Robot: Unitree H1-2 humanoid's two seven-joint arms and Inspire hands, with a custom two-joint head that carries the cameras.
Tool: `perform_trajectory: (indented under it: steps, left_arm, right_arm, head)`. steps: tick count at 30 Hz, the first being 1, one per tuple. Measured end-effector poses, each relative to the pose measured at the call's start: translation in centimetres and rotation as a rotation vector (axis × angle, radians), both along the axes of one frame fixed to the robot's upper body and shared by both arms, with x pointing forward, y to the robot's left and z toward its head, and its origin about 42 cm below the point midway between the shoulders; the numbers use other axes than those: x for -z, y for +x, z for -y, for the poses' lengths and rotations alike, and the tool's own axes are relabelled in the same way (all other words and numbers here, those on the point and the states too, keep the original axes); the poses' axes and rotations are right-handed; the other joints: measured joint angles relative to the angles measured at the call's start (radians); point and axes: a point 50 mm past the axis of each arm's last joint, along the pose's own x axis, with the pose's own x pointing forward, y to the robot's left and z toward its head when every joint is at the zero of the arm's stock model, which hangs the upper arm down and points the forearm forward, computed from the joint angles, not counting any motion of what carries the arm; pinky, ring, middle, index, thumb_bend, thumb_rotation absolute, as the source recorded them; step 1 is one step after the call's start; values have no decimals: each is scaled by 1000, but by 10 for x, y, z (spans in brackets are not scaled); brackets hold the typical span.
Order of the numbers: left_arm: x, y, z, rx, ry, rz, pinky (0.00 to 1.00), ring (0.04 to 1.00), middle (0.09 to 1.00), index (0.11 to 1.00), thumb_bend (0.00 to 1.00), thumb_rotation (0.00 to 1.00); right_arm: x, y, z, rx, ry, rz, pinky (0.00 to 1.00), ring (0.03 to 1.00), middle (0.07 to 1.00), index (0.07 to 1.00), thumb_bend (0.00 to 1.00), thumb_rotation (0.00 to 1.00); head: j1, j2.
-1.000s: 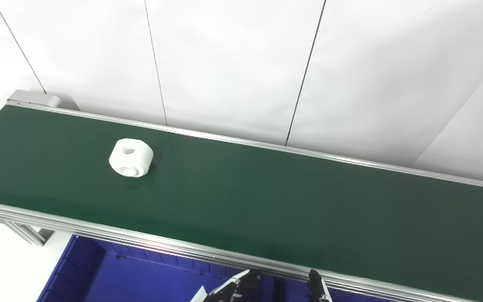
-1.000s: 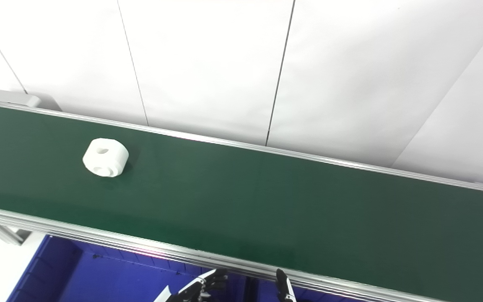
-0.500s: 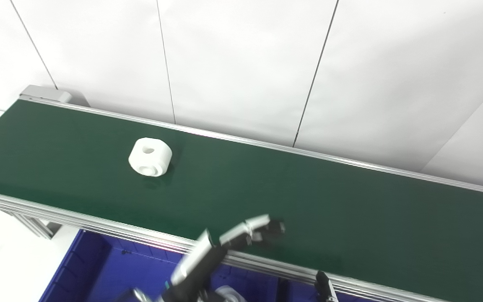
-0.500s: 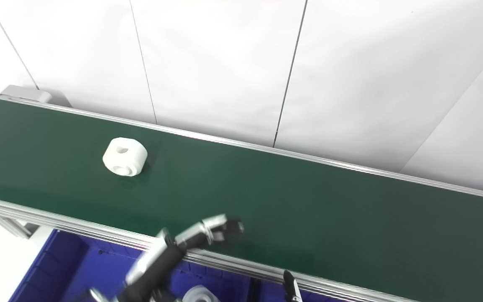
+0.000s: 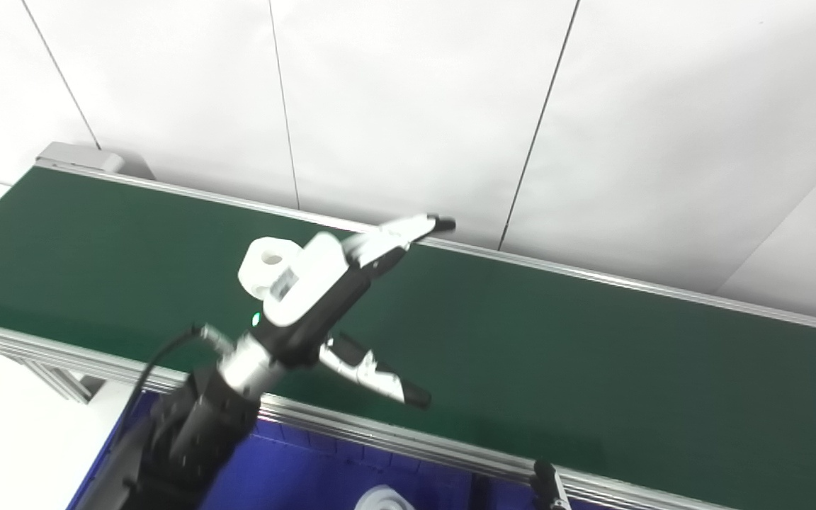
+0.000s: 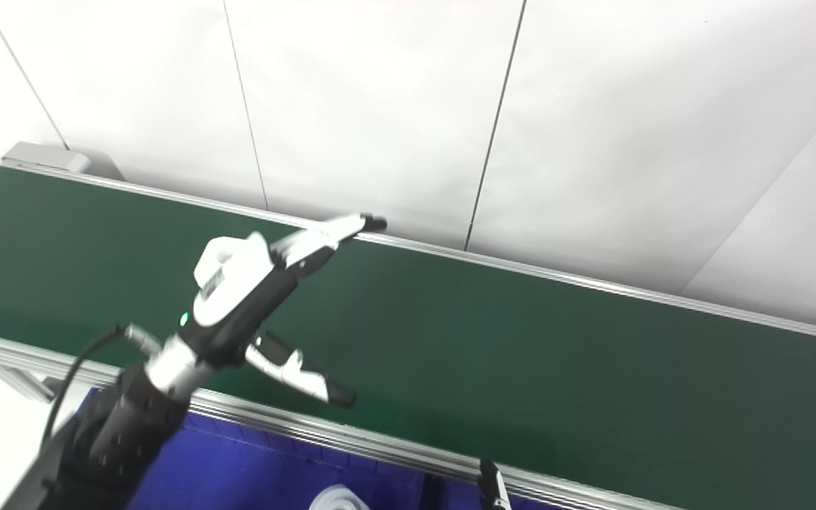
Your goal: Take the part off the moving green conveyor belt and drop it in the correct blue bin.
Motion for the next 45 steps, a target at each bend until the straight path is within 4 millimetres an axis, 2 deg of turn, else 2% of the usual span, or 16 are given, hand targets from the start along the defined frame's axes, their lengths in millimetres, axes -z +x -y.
perform_trajectory:
  steps: [6, 9, 22, 26, 32, 35, 42, 45]
  left_arm:
    - [-17, 43, -23, -54, 237, 32, 807, 848, 870, 901, 1000, 295]
    - [-24, 59, -33, -87, 330, 35, 804, 843, 861, 899, 1000, 270]
    - [-17, 91, -53, -188, 490, -119, 788, 835, 866, 888, 1000, 232]
    - [-4, 99, -57, -215, 534, -202, 799, 850, 881, 890, 1000, 219]
    - [7, 101, -61, -263, 544, -326, 745, 869, 904, 902, 1000, 249]
    - [19, 100, -61, -290, 513, -387, 723, 858, 898, 899, 1000, 264]
    - [62, 91, -37, -253, 464, -475, 757, 879, 903, 907, 1000, 301]
    - [70, 88, -29, -267, 475, -458, 748, 876, 899, 907, 1000, 288]
  right_arm:
    - [0, 2, -5, 6, 12, 2, 963, 965, 994, 997, 867, 999]
    - [0, 4, -7, 8, 16, 4, 973, 967, 994, 995, 879, 1000]
    - [1, 4, -8, 10, 20, 3, 974, 962, 986, 994, 879, 1000]
    - [1, 3, -8, 8, 21, 2, 969, 956, 984, 993, 873, 1000]
    - [0, 1, -8, 9, 21, -1, 963, 949, 977, 992, 873, 1000]
    - [0, 0, -8, 5, 20, -3, 963, 951, 977, 995, 873, 1000]
    - [-2, -2, -8, 4, 24, 0, 970, 945, 972, 992, 866, 1000]
    - [-2, -4, -8, -2, 25, -4, 978, 947, 974, 993, 858, 1000]
  head:
    - [-5, 0]
    - [-8, 0]
    - [-11, 8]
    - [-9, 9]
    - [-12, 17]
    - [-14, 21]
    - [-21, 29]
    - [-26, 32]
